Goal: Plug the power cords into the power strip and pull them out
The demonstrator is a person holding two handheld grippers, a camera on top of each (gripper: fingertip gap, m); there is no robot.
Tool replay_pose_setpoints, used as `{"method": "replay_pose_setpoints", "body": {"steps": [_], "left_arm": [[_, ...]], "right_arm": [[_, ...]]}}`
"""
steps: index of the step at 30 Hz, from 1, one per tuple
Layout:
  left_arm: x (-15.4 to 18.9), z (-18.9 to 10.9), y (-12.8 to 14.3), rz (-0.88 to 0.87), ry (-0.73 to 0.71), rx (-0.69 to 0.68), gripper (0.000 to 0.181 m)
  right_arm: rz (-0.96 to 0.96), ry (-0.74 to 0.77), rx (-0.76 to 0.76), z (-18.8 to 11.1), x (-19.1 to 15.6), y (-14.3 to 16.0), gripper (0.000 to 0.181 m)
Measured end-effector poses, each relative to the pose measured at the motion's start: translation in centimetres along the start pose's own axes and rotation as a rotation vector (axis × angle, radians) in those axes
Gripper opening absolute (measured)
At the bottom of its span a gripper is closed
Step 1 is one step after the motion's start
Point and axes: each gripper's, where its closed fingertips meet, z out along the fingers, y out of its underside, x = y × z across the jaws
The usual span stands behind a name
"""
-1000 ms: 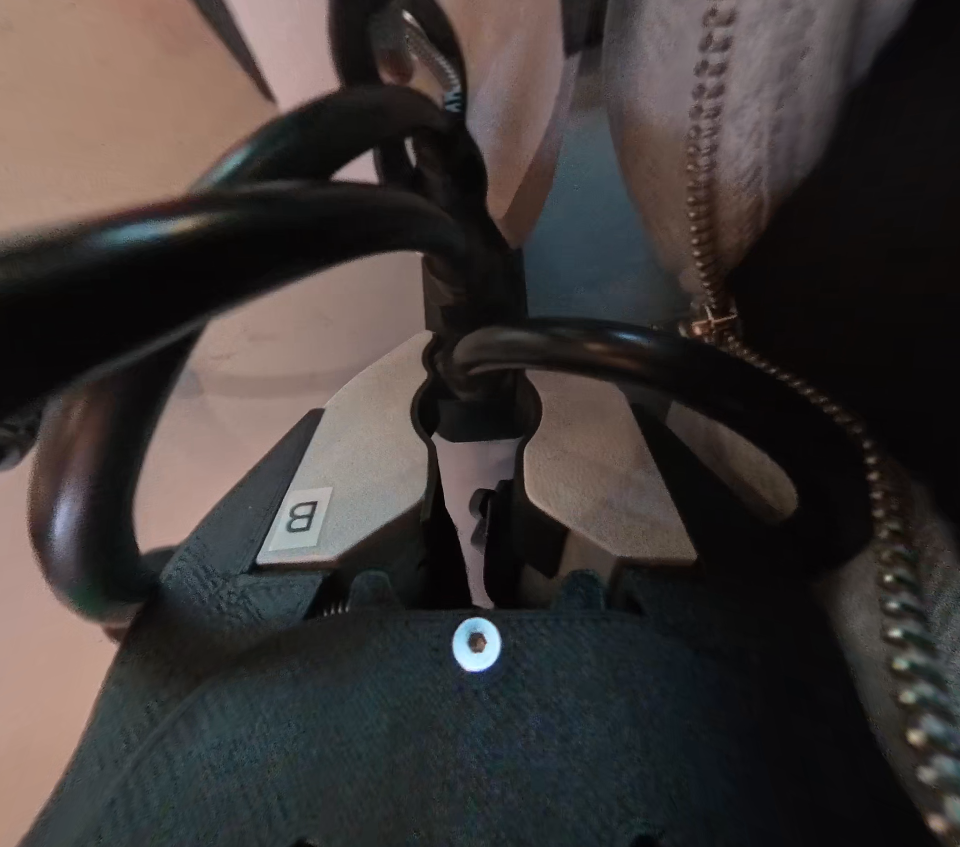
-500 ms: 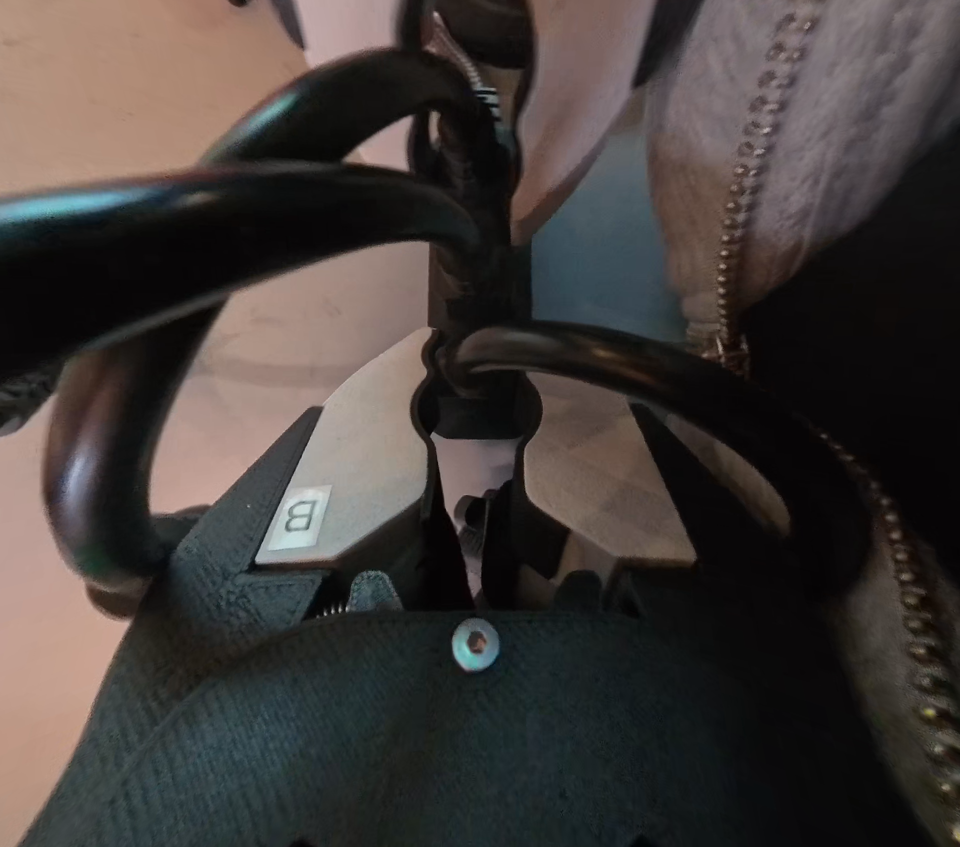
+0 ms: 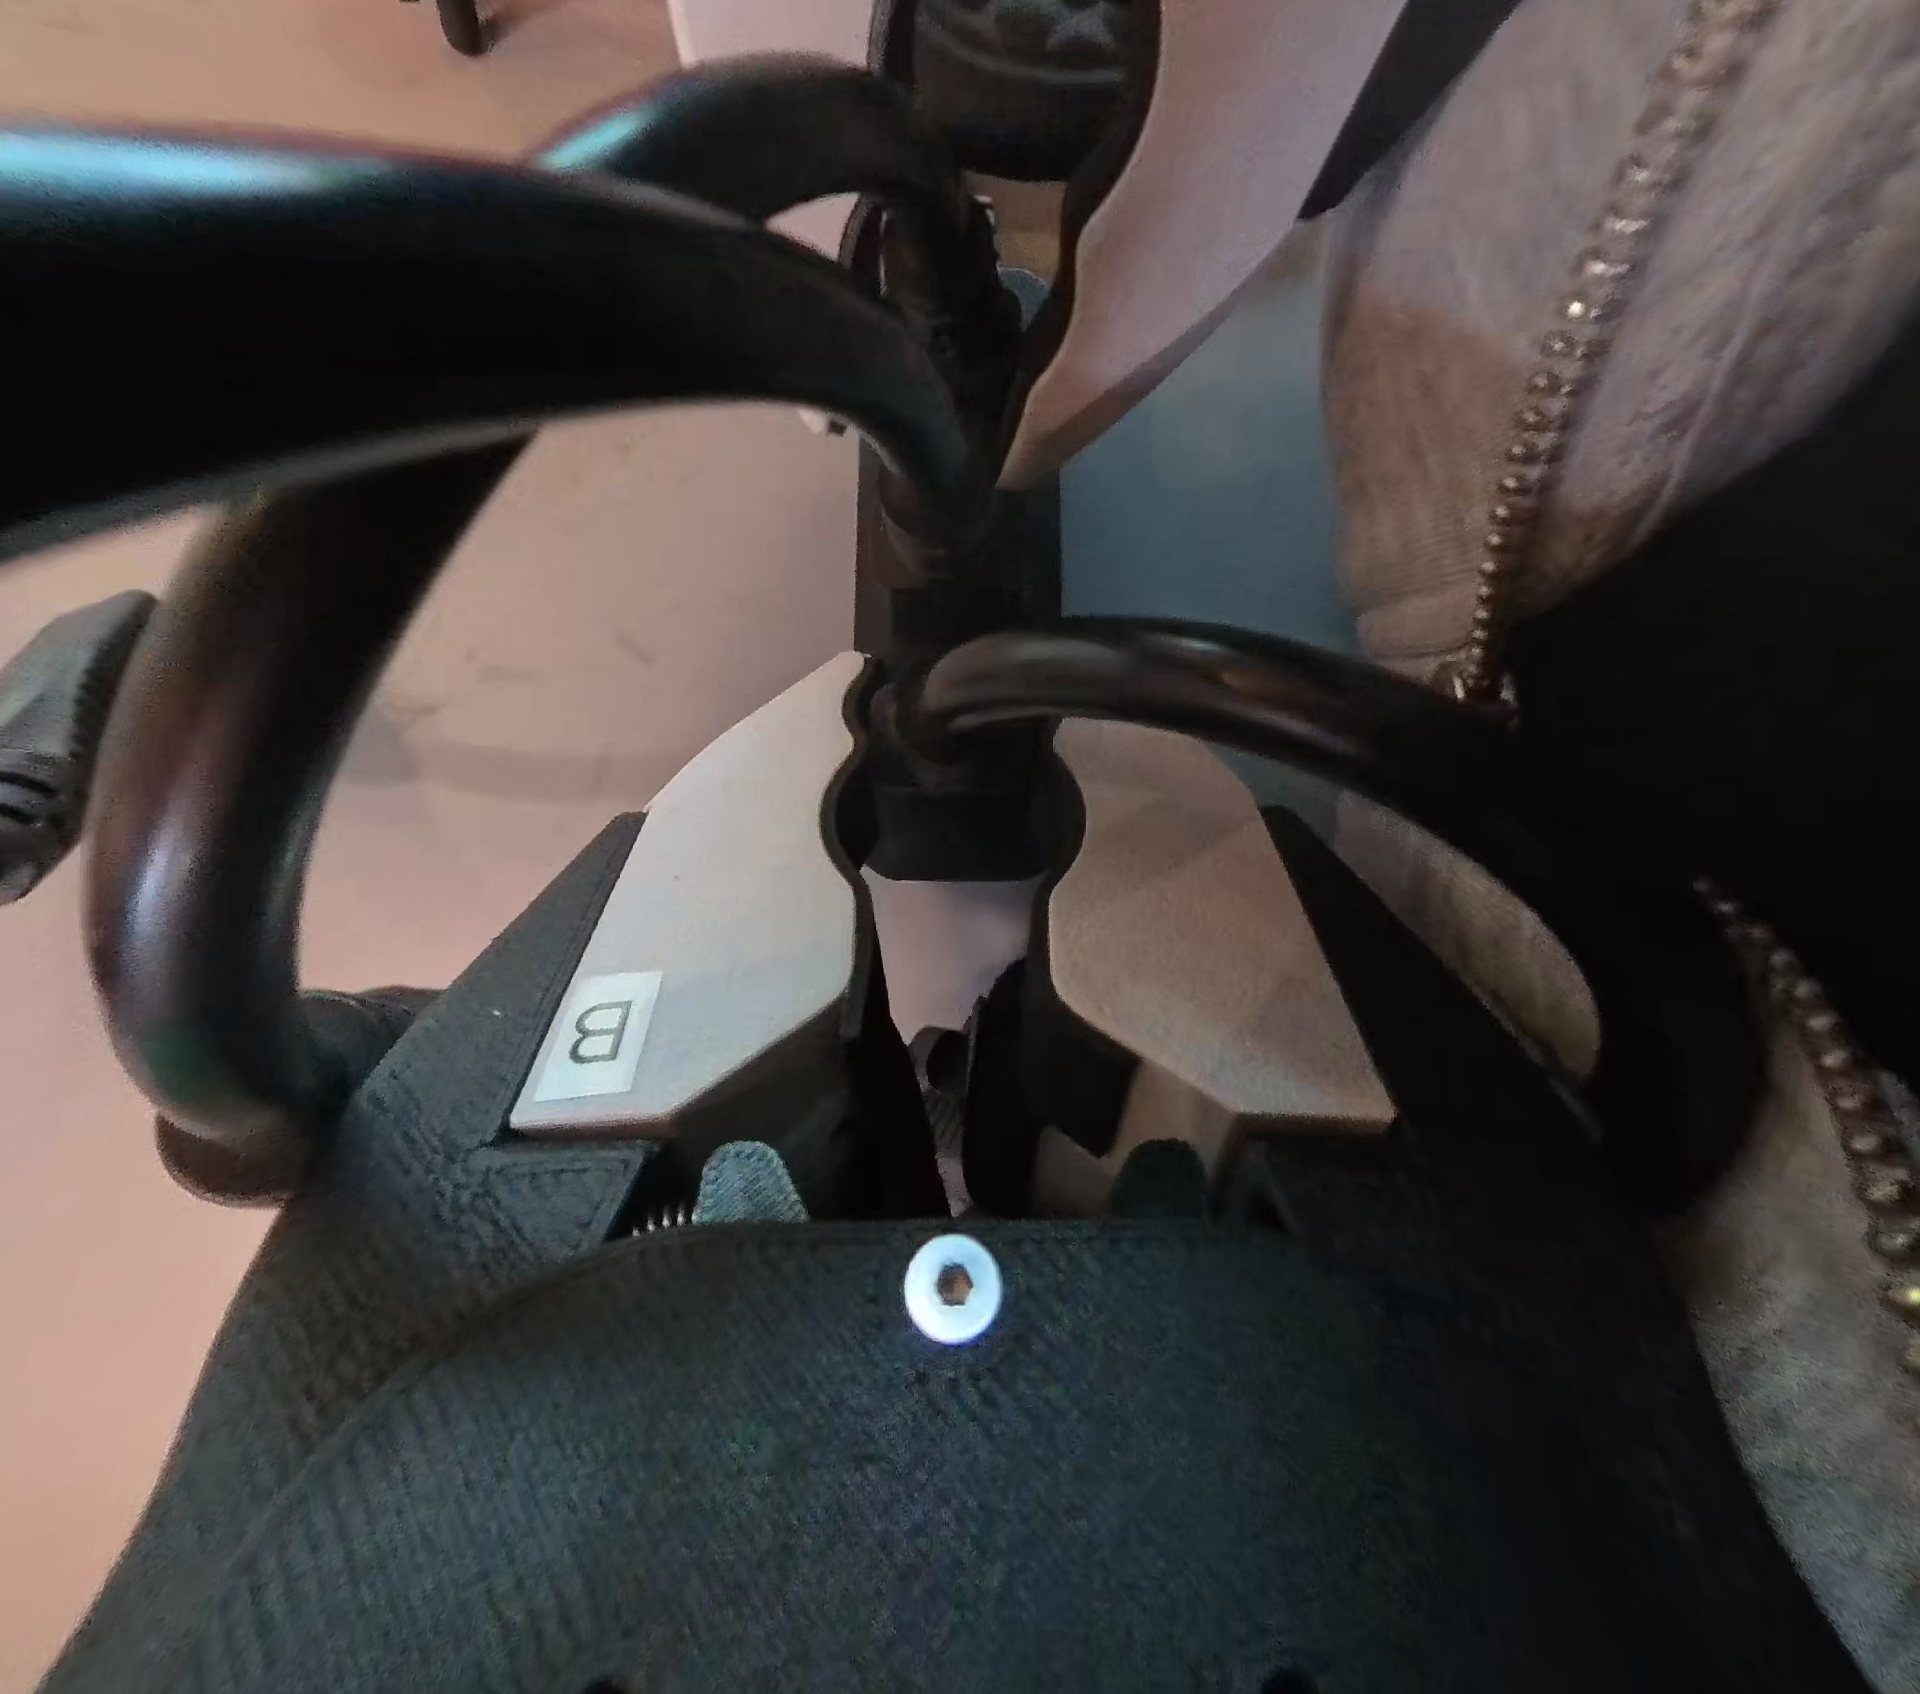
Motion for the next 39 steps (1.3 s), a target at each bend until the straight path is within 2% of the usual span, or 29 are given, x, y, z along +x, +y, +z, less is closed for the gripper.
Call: {"method": "replay_pose_setpoints", "body": {"steps": [2, 4, 5, 6, 9, 11, 14, 16, 18, 19, 20, 24, 26, 31, 36, 39], "left_arm": [[0.0, 0.0, 0.0, 0.02, -0.01, 0.004, 0.026], [0.1, 0.1, 0.0, 0.034, -0.006, 0.001, 0.026], [0.1, 0.1, -0.1, 0.034, -0.006, 0.003, 0.026], [0.0, 0.2, -0.1, 0.024, -0.01, 0.007, 0.026], [0.2, 0.2, -0.3, 0.007, 0.01, 0.026, 0.026], [0.4, 0.3, -0.3, 0.014, 0.01, 0.027, 0.026], [0.5, 0.2, -0.2, 0.022, 0.011, 0.02, 0.026], [0.5, 0.1, -0.2, 0.023, 0.009, 0.014, 0.026], [0.5, 0.1, -0.2, 0.022, 0.014, 0.015, 0.026], [0.5, 0.1, -0.3, 0.025, 0.013, 0.013, 0.026], [0.5, 0.1, -0.3, 0.024, 0.014, 0.013, 0.026], [0.5, 0.1, -0.3, 0.021, 0.016, 0.019, 0.026], [0.5, 0.1, -0.4, 0.017, 0.017, 0.024, 0.026], [0.7, 0.2, -0.4, 0.019, 0.015, 0.032, 0.026], [0.8, 0.2, -0.5, 0.019, 0.025, 0.038, 0.026], [0.7, 0.3, -0.6, 0.025, 0.027, 0.029, 0.026]], "right_arm": [[0.105, -0.057, -0.012, 0.1, 0.0, 0.1, 0.026], [0.336, -0.232, -0.075, 0.1, -0.3, 0.2, 0.027], [0.378, -0.285, -0.103, 0.1, -0.2, 0.3, 0.026], [0.328, -0.278, -0.118, 0.1, -0.1, 0.3, 0.026], [0.054, -0.103, -0.075, -0.2, -0.2, 0.5, 0.026], [0.031, -0.058, -0.015, -0.3, -0.2, 0.4, 0.027], [0.099, -0.161, -0.035, -0.5, -0.1, 0.6, 0.03], [0.131, -0.204, -0.106, -0.9, 0.6, 1.8, 0.073], [0.11, -0.248, -0.118, -1.0, 0.8, 1.9, 0.088], [0.086, -0.273, -0.115, -0.9, 0.5, 1.7, 0.089], [0.054, -0.308, -0.123, -0.8, 0.1, 1.5, 0.081], [-0.045, -0.372, -0.149, -0.1, -1.0, 1.5, 0.027], [-0.129, -0.331, -0.173, -0.1, -0.9, 1.6, 0.026], [-0.142, -0.241, -0.132, -0.3, -1.1, 1.6, 0.025], [-0.081, -0.308, -0.101, -0.4, -0.8, 1.7, 0.026], [-0.086, -0.277, -0.141, -0.3, -0.8, 1.6, 0.024]]}}
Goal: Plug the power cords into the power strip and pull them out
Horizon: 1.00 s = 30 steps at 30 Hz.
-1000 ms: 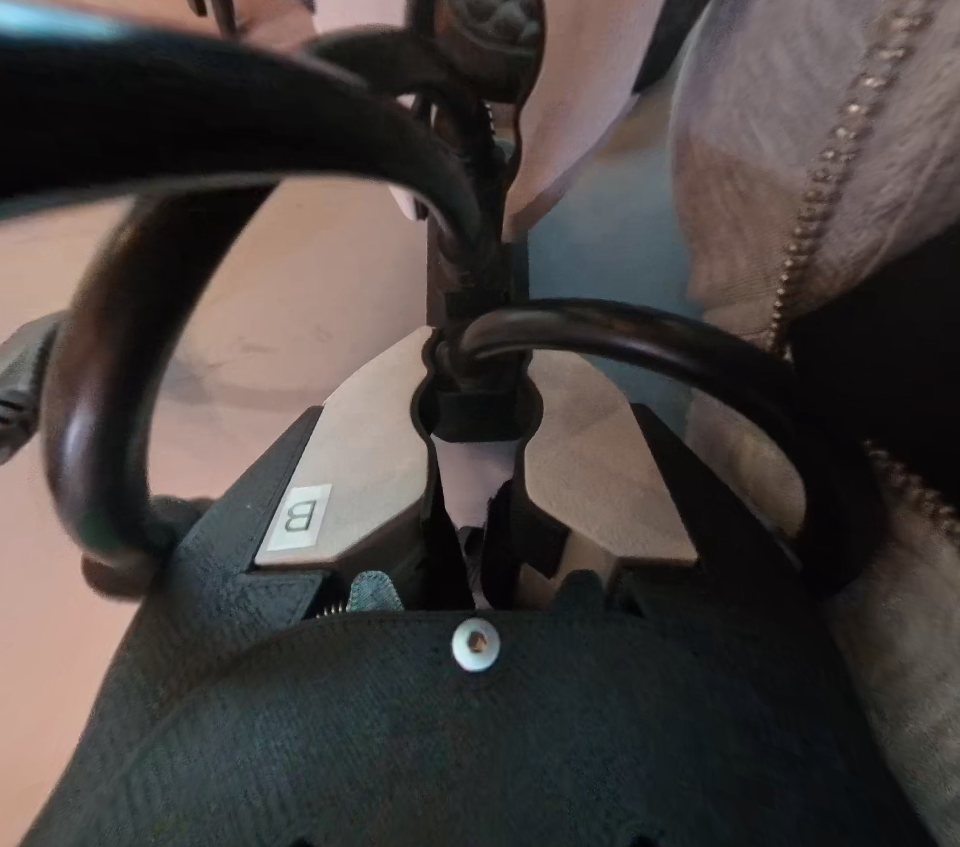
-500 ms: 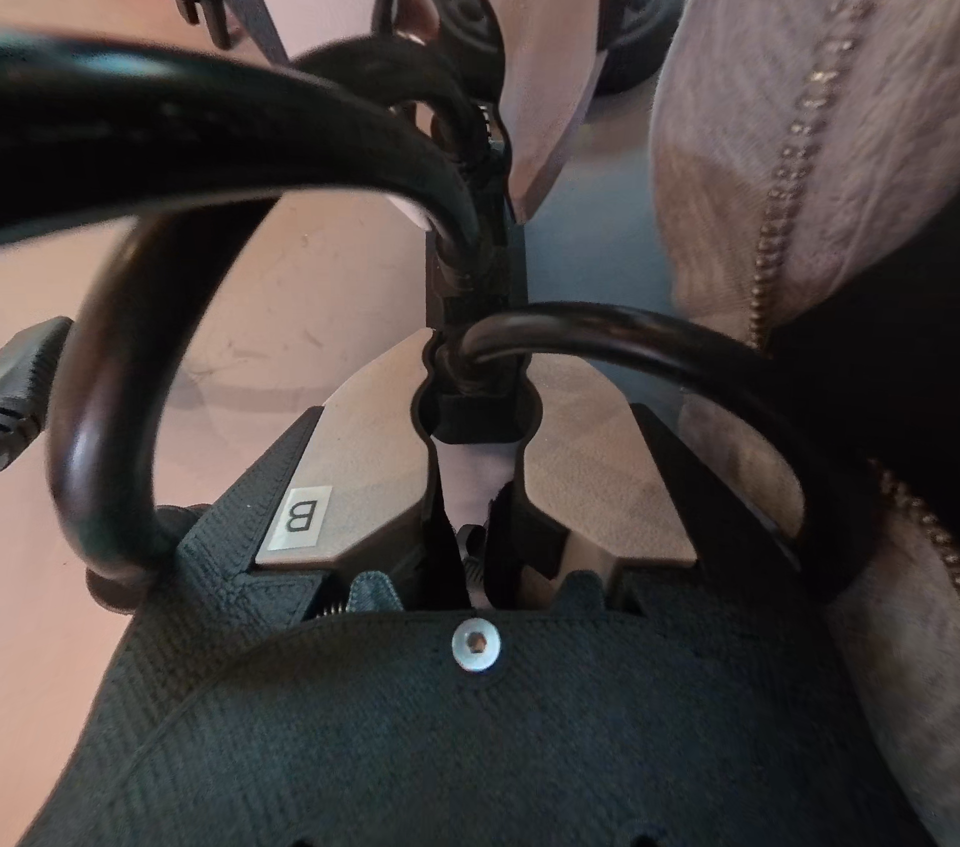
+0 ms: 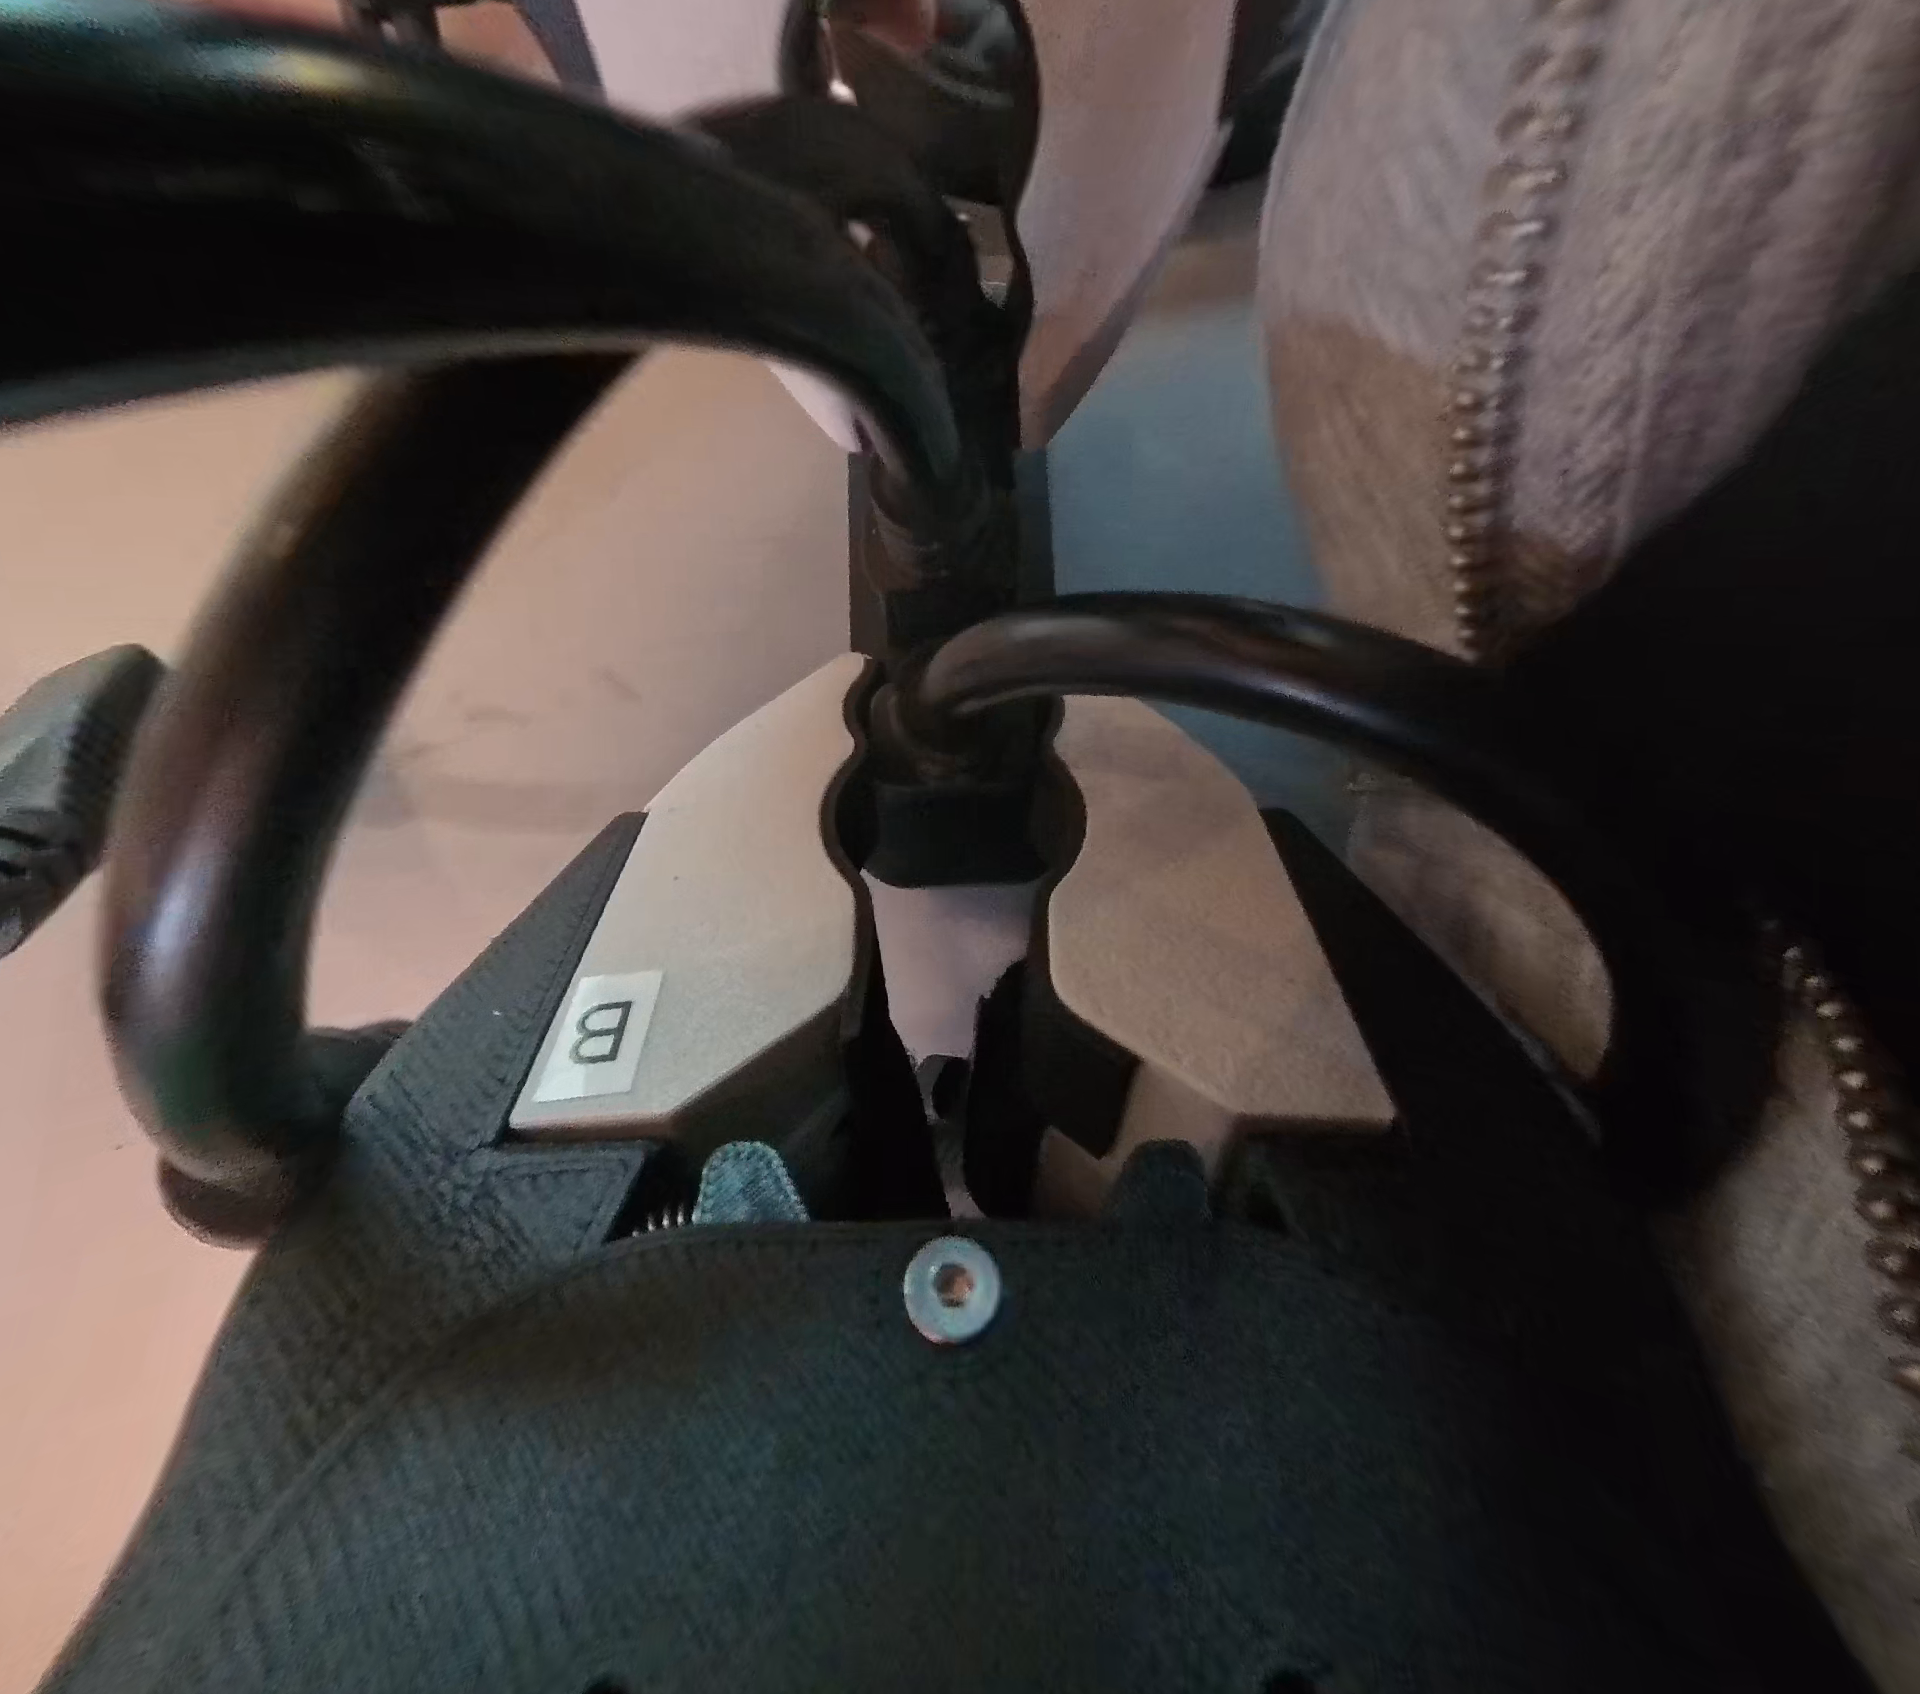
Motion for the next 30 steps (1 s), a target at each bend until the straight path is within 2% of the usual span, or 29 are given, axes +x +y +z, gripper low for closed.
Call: {"method": "replay_pose_setpoints", "body": {"steps": [4, 8, 13, 16, 23, 25, 26, 30], "left_arm": [[0.6, 0.2, -0.3, 0.008, 0.015, 0.028, 0.026], [0.2, 0.1, -0.3, 0.051, -0.023, -0.005, 0.026], [0.9, 0.4, -0.7, 0.013, 0.039, 0.041, 0.027], [0.2, 0.3, -0.3, 0.022, -0.01, 0.009, 0.027], [0.2, 0.2, -0.2, 0.035, 0.022, -0.007, 0.026], [0.0, 0.1, -0.2, 0.053, 0.049, 0.04, 0.026], [0.0, 0.0, -0.3, 0.032, 0.074, 0.072, 0.027], [-0.5, -0.2, -1.3, -0.05, 0.101, 0.216, 0.06]], "right_arm": [[-0.003, -0.01, 0.038, -0.4, -0.6, 0.3, 0.025], [0.005, -0.035, 0.018, -0.1, 0.2, 0.2, 0.025], [-0.031, -0.048, 0.037, -0.7, -0.8, 0.7, 0.025], [-0.004, -0.045, 0.05, -0.3, 0.1, 0.4, 0.025], [-0.041, -0.02, 0.089, -0.3, -0.2, 0.5, 0.025], [-0.063, -0.021, 0.105, -0.2, 0.0, 0.3, 0.025], [-0.058, -0.028, 0.116, -0.2, 0.3, 0.3, 0.025], [-0.076, -0.029, 0.133, 0.0, 1.2, -0.1, 0.025]]}}
